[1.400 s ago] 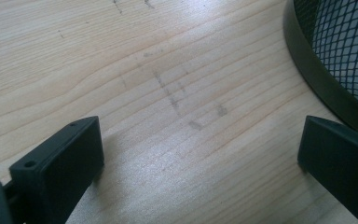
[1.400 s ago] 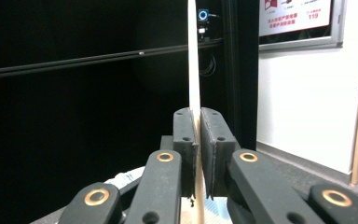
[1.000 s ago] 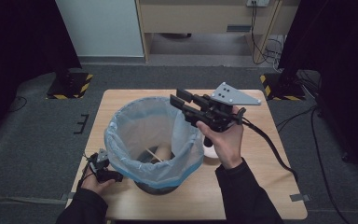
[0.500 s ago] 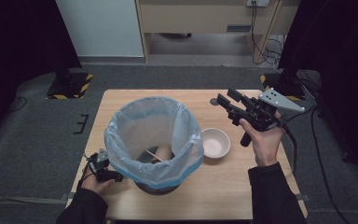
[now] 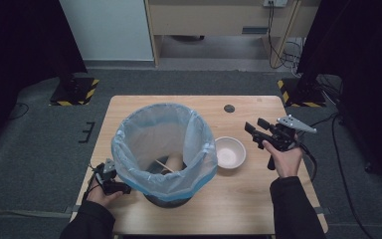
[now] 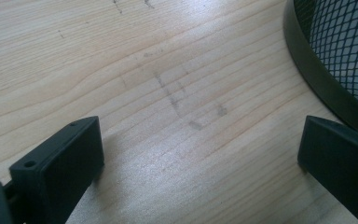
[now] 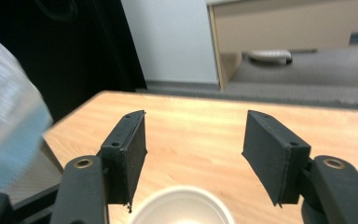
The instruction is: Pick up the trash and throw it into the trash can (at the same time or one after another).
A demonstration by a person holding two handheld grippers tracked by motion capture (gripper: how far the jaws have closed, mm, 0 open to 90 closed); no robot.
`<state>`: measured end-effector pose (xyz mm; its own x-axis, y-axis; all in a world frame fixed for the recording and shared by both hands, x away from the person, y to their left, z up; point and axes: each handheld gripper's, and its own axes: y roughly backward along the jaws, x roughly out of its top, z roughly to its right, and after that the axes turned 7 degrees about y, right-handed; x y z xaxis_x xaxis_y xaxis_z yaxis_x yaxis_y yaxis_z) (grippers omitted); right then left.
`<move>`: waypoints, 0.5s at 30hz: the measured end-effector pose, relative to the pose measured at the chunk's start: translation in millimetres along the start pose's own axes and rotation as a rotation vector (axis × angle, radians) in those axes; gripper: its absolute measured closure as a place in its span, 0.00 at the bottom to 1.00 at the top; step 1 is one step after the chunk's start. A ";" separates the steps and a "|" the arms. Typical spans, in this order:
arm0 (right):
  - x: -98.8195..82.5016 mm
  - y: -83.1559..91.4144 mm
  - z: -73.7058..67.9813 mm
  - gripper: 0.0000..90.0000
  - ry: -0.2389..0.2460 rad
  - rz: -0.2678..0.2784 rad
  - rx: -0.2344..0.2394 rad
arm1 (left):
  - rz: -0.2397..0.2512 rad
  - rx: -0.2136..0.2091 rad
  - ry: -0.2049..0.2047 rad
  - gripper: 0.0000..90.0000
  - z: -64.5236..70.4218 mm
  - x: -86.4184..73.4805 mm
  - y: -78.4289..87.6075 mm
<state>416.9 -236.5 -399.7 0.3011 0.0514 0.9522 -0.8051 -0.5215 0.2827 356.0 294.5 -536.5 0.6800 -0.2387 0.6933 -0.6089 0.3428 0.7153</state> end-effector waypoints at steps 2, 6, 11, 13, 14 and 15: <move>-10.0 -6.9 3.3 0.41 0.006 -0.039 -0.009 | 0.000 0.000 0.000 0.00 0.0 0.0 0.0; -34.5 -20.6 11.5 0.39 0.010 -0.134 -0.024 | 0.000 0.000 0.000 0.00 0.0 0.0 0.0; -55.0 -27.2 20.3 0.39 -0.016 -0.187 -0.026 | 0.000 0.000 0.000 0.00 0.0 0.0 0.0; -58.7 -28.9 21.6 0.39 -0.016 -0.203 -0.031 | 0.000 0.000 0.000 0.00 0.0 0.0 0.0; -66.9 -33.4 24.2 0.39 -0.015 -0.238 -0.042 | 0.000 0.000 0.000 0.00 0.0 0.0 0.0; -69.7 -35.0 25.0 0.39 -0.015 -0.248 -0.048 | 0.000 0.000 0.000 0.00 0.0 0.0 0.0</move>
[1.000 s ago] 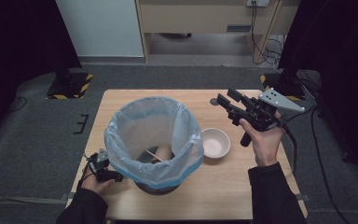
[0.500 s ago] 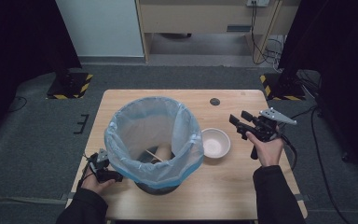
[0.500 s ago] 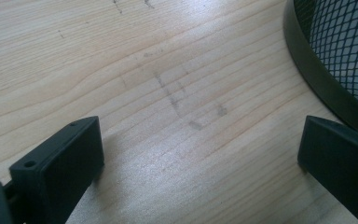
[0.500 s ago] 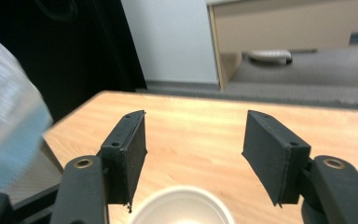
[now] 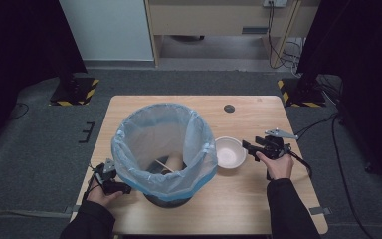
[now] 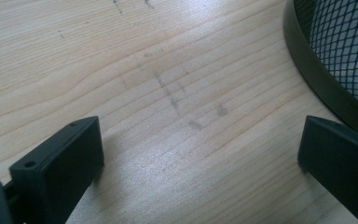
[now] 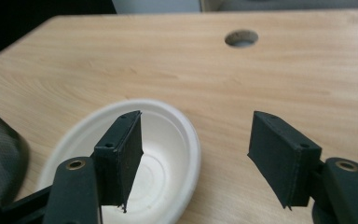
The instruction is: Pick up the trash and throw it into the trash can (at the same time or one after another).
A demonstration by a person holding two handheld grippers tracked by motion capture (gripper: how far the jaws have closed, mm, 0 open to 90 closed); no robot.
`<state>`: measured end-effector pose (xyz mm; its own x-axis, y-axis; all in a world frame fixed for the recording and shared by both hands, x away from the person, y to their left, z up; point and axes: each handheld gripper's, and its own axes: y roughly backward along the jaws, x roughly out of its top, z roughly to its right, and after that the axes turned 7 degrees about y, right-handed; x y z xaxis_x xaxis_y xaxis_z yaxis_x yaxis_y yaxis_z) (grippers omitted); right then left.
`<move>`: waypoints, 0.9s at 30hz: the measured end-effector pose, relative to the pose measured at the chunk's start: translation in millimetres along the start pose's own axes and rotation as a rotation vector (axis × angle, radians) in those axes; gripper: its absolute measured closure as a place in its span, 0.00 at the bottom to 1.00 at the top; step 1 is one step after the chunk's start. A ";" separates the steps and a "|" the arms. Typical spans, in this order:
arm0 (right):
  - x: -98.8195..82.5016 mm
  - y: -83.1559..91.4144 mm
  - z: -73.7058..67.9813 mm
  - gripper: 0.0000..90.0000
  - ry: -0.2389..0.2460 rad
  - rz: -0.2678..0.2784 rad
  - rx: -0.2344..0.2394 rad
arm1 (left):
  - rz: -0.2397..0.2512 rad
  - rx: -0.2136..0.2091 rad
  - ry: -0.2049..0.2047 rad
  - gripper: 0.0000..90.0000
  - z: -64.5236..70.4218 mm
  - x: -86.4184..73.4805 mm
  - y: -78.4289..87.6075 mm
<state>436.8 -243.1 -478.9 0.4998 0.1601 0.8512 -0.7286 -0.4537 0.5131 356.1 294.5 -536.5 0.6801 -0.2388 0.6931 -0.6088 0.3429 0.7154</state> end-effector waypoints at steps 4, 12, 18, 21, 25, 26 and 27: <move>-7.8 -9.0 2.2 0.41 -0.006 -0.035 -0.007 | 0.000 0.000 0.000 0.00 0.0 0.0 0.0; -16.1 -27.0 -3.4 0.46 0.008 -0.106 0.006 | 0.000 0.000 0.000 0.00 0.0 0.0 0.0; -21.7 -34.3 -6.1 0.54 0.011 -0.151 0.016 | 0.000 0.000 0.000 0.00 0.0 0.0 0.0; -23.5 -35.6 -7.5 0.60 0.010 -0.170 0.025 | 0.000 0.000 0.000 0.00 0.0 0.0 0.0; -23.4 -33.7 -8.6 0.77 0.013 -0.189 0.025 | 0.000 0.000 0.000 0.00 0.0 0.0 0.0; -23.0 -33.2 -8.9 0.80 0.012 -0.190 0.025 | 0.000 0.000 0.000 0.00 0.0 0.0 0.0; -22.7 -32.5 -9.4 0.83 0.013 -0.189 0.024 | 0.000 0.000 0.000 0.00 0.0 0.0 0.0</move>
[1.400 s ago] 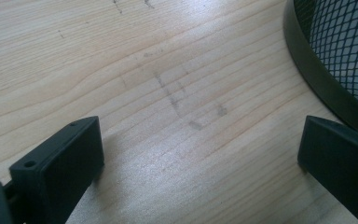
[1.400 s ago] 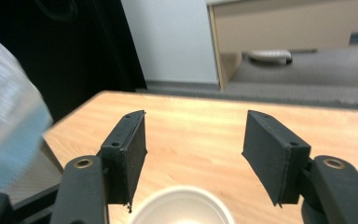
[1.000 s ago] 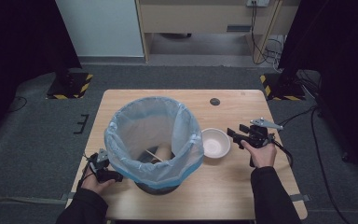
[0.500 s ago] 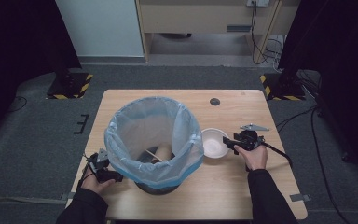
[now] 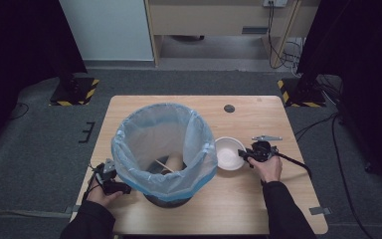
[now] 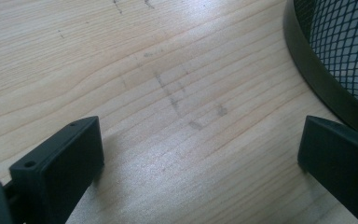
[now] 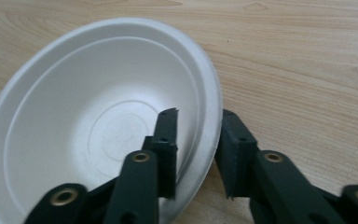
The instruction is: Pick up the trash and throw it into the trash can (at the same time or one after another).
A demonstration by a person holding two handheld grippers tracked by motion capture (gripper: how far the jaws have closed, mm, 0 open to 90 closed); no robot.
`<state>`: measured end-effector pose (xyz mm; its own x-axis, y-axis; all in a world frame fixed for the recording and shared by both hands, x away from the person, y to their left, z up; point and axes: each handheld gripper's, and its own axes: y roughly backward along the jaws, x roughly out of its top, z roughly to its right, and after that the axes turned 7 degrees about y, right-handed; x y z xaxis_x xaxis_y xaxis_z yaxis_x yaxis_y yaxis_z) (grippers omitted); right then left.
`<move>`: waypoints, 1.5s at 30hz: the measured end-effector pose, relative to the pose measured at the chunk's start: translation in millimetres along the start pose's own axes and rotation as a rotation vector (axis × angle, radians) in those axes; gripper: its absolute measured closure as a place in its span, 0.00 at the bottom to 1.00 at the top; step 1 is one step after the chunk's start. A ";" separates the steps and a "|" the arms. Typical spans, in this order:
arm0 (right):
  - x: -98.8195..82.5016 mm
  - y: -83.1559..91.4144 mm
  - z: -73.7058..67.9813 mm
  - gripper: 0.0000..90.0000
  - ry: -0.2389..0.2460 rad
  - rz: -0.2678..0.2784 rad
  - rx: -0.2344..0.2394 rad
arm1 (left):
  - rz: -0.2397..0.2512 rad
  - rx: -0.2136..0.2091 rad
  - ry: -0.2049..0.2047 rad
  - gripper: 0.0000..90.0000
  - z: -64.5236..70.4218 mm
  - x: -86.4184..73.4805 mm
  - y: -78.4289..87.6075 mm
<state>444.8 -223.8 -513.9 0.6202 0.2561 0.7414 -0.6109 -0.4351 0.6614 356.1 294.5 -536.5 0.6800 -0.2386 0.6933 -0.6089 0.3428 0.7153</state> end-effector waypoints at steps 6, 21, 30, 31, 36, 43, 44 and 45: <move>3.7 4.7 -3.5 0.89 -0.016 0.016 0.015 | 0.000 0.000 0.000 0.00 0.0 0.0 0.0; 20.9 40.8 5.2 0.93 -0.048 0.134 -0.024 | 0.000 0.000 0.000 0.00 0.0 0.0 0.0; 28.1 61.8 12.9 0.93 -0.081 0.223 -0.040 | 0.000 0.000 0.000 0.00 0.0 0.0 0.0; 29.5 67.1 14.7 0.93 -0.095 0.257 -0.056 | 0.000 0.000 0.000 0.00 0.0 0.0 0.0; 32.4 78.3 18.3 0.93 -0.131 0.325 -0.072 | 0.000 0.000 0.000 0.00 0.0 0.0 0.0; 38.9 98.2 21.1 0.93 -0.156 0.428 -0.099 | 0.000 0.000 0.000 0.00 0.0 0.0 0.0; 38.9 98.2 21.1 0.93 -0.156 0.428 -0.099 | 0.000 0.000 0.000 0.00 0.0 0.0 0.0; 39.6 99.9 21.1 0.93 -0.158 0.439 -0.101 | 0.000 0.000 0.000 0.00 0.0 0.0 0.0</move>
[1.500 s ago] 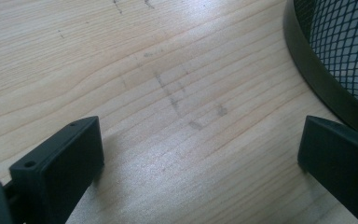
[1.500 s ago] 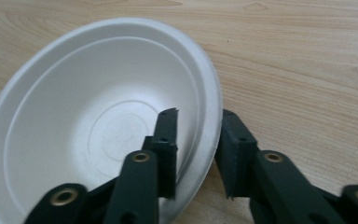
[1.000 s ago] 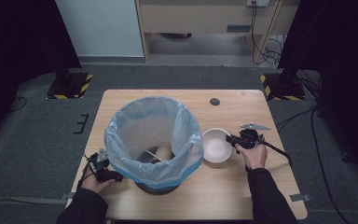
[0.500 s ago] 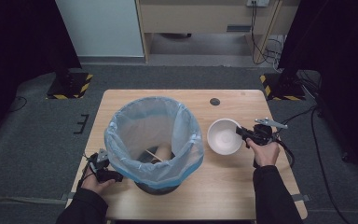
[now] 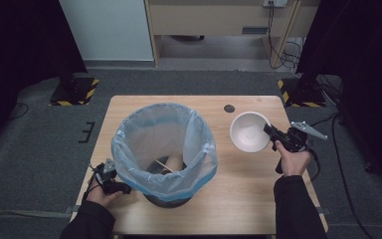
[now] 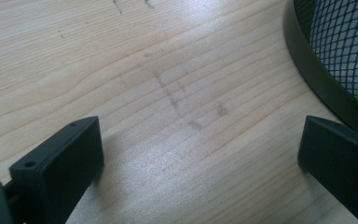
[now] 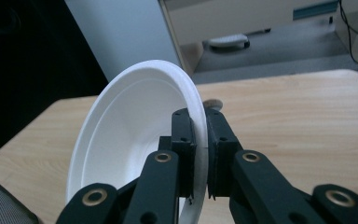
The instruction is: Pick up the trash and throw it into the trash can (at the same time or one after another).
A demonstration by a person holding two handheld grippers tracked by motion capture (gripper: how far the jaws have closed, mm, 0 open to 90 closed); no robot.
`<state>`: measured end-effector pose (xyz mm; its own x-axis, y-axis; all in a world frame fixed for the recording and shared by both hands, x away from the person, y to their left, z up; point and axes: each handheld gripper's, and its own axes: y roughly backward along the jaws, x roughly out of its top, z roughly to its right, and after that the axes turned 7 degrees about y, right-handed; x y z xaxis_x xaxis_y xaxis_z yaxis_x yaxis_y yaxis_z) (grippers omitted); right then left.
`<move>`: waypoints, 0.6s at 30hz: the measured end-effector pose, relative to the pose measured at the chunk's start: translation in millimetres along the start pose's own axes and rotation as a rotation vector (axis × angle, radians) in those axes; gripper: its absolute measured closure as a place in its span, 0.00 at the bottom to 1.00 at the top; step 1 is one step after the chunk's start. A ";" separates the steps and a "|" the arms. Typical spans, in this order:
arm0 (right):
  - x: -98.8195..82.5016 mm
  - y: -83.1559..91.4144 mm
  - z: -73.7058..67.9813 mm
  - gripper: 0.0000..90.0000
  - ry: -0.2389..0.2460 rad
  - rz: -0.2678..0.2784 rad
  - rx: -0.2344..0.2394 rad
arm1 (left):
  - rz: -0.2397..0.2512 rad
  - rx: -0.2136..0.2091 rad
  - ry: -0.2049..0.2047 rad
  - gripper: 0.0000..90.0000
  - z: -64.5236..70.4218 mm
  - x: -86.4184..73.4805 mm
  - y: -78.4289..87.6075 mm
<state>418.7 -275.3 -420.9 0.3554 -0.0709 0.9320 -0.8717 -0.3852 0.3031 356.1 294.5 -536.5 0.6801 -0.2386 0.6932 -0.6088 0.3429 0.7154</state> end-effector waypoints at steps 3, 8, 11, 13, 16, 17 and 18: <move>8.5 7.2 -0.9 0.93 -0.004 0.048 -0.001 | 0.000 0.000 0.000 0.00 0.0 0.0 0.0; 18.9 17.1 -2.6 0.93 -0.009 0.109 -0.005 | 0.000 0.000 0.000 0.00 0.0 0.0 0.0; 22.3 20.4 -3.6 0.93 -0.012 0.126 -0.001 | 0.000 0.000 0.000 0.00 0.0 0.0 0.0; 26.2 24.0 -5.7 0.93 -0.010 0.156 -0.003 | 0.000 0.000 0.000 0.00 0.0 0.0 0.0; 33.9 30.7 -11.0 0.93 -0.007 0.207 0.004 | 0.000 0.000 0.000 0.00 0.0 0.0 0.0; 33.9 30.7 -11.0 0.93 -0.007 0.207 0.004 | 0.000 0.000 0.000 0.00 0.0 0.0 0.0; 36.1 32.6 -12.5 0.93 -0.004 0.217 0.007 | 0.000 0.000 0.000 0.00 0.0 0.0 0.0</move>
<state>398.9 -279.0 -374.9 0.1609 -0.1570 0.9744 -0.9255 -0.3670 0.0937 356.1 294.5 -536.5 0.6802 -0.2386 0.6931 -0.6088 0.3428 0.7155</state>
